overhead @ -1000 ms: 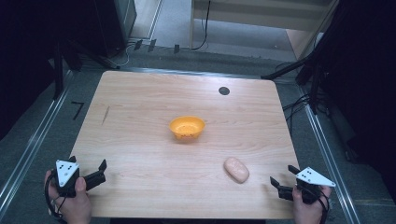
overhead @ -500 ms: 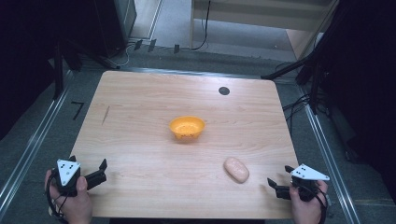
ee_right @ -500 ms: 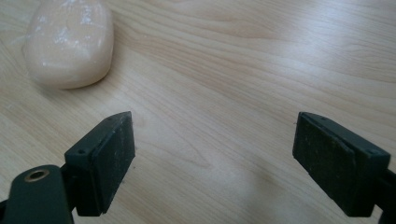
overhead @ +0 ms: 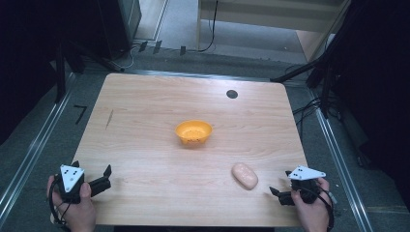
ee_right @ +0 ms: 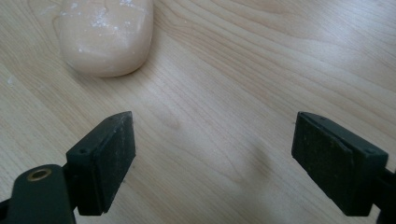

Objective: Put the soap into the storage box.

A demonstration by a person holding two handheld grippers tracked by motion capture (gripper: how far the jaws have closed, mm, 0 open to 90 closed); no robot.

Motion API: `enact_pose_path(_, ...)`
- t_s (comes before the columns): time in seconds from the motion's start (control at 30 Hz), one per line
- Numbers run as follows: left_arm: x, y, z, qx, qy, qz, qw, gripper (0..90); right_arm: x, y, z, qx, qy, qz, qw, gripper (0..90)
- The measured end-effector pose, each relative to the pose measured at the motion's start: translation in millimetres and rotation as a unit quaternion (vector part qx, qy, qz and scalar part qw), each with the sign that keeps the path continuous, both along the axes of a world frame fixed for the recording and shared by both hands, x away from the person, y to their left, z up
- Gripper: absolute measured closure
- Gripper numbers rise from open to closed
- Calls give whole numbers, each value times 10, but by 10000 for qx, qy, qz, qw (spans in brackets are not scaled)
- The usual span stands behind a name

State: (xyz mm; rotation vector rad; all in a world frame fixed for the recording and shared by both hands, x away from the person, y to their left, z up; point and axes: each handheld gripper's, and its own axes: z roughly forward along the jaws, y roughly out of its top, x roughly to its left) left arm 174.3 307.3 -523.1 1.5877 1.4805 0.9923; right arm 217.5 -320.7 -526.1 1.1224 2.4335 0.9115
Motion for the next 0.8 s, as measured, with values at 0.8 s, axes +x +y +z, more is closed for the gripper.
enact_pose_path(0.8,6,-13,1,60,38,-22,10000,0,158,238,120,-427,524,426,9968,157)
